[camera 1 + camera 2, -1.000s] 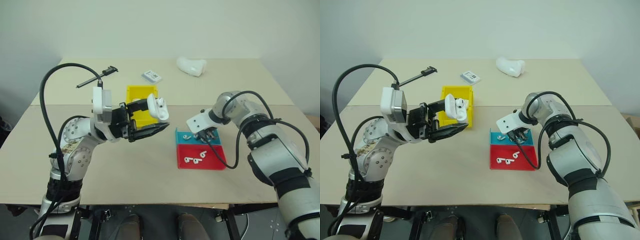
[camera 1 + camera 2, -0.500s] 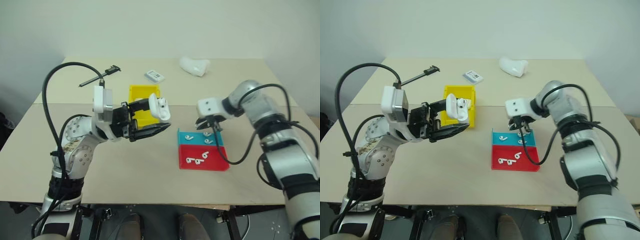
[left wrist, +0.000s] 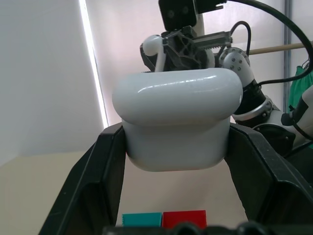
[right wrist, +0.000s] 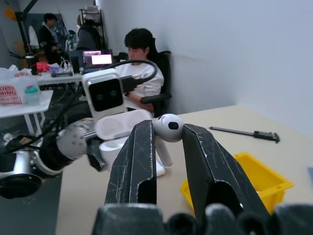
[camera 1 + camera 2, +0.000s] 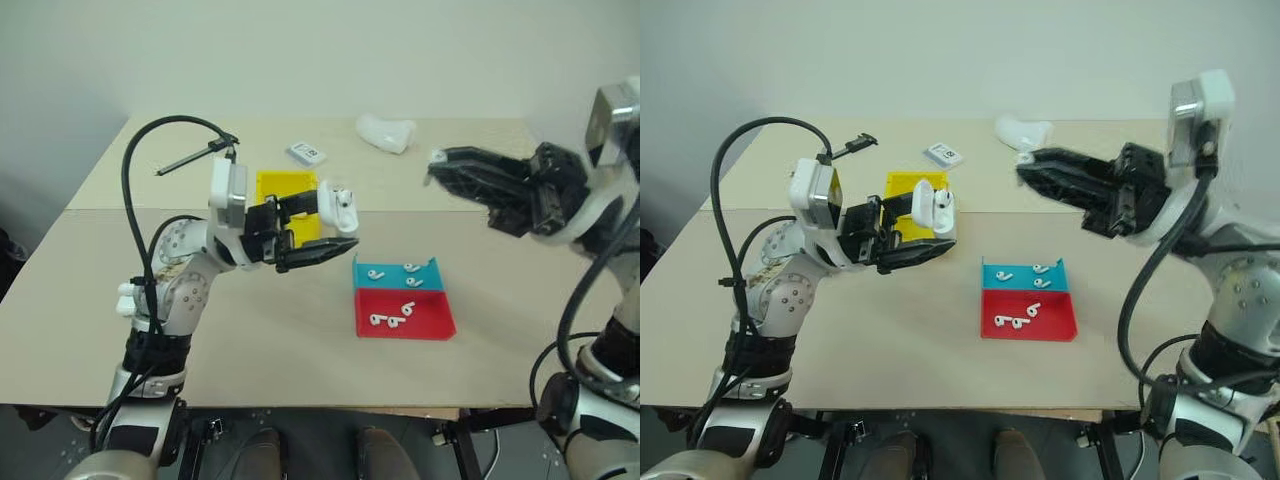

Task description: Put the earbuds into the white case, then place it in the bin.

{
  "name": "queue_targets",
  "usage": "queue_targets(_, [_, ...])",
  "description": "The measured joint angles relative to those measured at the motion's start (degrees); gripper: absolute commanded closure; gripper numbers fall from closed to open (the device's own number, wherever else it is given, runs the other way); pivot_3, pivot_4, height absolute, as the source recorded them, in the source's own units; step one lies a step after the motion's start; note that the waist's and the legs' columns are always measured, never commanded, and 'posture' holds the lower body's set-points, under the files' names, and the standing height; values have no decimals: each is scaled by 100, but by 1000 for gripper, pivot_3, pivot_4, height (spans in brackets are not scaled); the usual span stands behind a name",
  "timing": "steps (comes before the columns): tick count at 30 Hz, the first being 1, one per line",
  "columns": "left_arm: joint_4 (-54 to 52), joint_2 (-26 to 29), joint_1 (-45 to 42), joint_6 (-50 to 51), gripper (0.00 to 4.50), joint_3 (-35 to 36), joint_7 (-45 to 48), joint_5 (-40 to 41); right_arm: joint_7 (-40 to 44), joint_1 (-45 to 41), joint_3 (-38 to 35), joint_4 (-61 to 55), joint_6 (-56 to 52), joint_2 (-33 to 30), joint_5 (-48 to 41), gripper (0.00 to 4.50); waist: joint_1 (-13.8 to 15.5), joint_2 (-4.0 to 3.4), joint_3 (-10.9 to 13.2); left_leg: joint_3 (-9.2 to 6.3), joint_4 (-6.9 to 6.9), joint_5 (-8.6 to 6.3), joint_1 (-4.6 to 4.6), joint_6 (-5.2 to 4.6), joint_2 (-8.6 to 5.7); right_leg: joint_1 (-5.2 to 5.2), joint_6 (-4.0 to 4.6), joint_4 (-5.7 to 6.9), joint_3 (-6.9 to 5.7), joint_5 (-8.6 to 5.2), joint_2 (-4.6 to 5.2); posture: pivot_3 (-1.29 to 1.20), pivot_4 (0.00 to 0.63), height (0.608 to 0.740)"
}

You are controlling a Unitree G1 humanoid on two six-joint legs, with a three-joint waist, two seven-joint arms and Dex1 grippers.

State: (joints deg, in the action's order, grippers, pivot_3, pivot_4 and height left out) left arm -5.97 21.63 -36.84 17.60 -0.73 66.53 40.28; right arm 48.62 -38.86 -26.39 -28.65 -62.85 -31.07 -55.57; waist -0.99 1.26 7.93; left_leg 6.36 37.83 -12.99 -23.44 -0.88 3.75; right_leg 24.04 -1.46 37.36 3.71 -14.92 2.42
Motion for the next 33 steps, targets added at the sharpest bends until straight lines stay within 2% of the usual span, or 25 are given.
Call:
queue_targets(5, [160,-196,-113,0,1718,-155,17,-75,-1422,65,339,-485,-144,374,-738,3895,3,0,0,-4,-1,0,-18,0,0,11,-1,-9,-2,0,-2,0,150,740])
queue_targets(9, [246,-224,-144,0,1718,-173,70,-94,-2048,94,547,-533,-135,344,-1127,3895,12,0,0,-6,0,0,-28,-1,0,13,-1,-17,-6,0,-1,0,150,740])
queue_targets(14, [289,-263,-160,-2,1718,-175,114,-123,-2276,215,804,-579,-96,86,-1398,3895,12,0,0,-8,-1,0,-28,-2,0,12,-2,-18,-9,0,-1,0,150,740])
queue_targets(22, [298,-279,-158,-1,1718,-179,120,-204,-2141,407,1094,-638,229,-363,-1500,3895,9,0,0,-13,-1,-1,-30,-3,0,11,-2,-20,-11,0,-2,0,150,740])
queue_targets(30, [292,-266,-142,9,1718,-183,37,-205,-1990,448,1313,-680,523,-754,-1426,1190,14,0,0,-15,0,-1,-31,-3,-1,11,-3,-22,-12,0,-1,0,150,740])
queue_targets(33, [228,-275,-112,13,1718,-186,24,-202,-1917,501,1284,-679,568,-942,-1455,1190,16,1,0,-15,-1,-1,-31,-4,-1,11,-3,-23,-12,-1,-1,0,150,740])
